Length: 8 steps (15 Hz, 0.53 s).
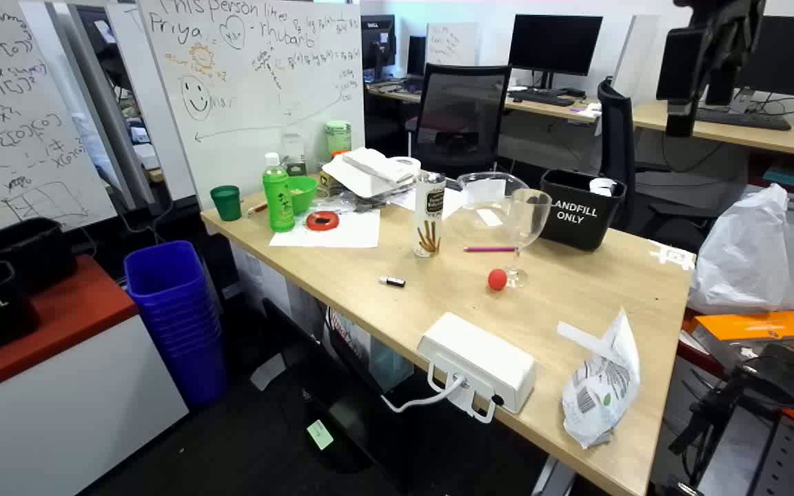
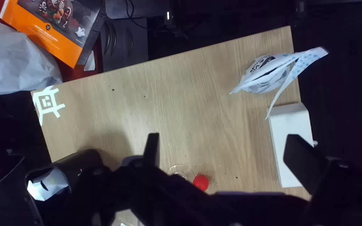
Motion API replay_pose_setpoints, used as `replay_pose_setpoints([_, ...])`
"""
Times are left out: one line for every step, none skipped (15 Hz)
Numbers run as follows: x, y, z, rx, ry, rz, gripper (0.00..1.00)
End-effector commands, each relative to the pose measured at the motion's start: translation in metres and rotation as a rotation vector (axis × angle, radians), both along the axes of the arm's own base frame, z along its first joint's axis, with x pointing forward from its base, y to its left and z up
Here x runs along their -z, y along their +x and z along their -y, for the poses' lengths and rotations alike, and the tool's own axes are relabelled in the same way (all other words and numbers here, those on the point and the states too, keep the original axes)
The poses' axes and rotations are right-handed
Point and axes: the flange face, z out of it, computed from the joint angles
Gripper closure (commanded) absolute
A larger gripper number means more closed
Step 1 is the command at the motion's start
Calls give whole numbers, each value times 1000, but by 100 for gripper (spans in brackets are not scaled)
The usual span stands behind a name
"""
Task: Pick up the red ball and throw it in the black bin
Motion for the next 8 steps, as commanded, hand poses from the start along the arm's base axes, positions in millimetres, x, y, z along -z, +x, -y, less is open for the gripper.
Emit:
replay_pose_setpoints([0, 0, 0, 0, 0, -1, 0])
replay_pose_setpoints([0, 0, 0, 0, 0, -1, 0])
replay_pose_setpoints([0, 3, -5, 12, -5, 6, 0])
replay_pose_setpoints([1, 7, -12, 33, -10, 13, 0])
replay_pose_setpoints([3, 10, -21, 66, -7, 18, 0])
replay_pose_setpoints([6, 14, -30, 109, 3, 24, 0])
replay_pose_setpoints([11, 18, -39, 159, 15, 21, 0])
replay_pose_setpoints([18, 24, -48, 218, 36, 10, 0])
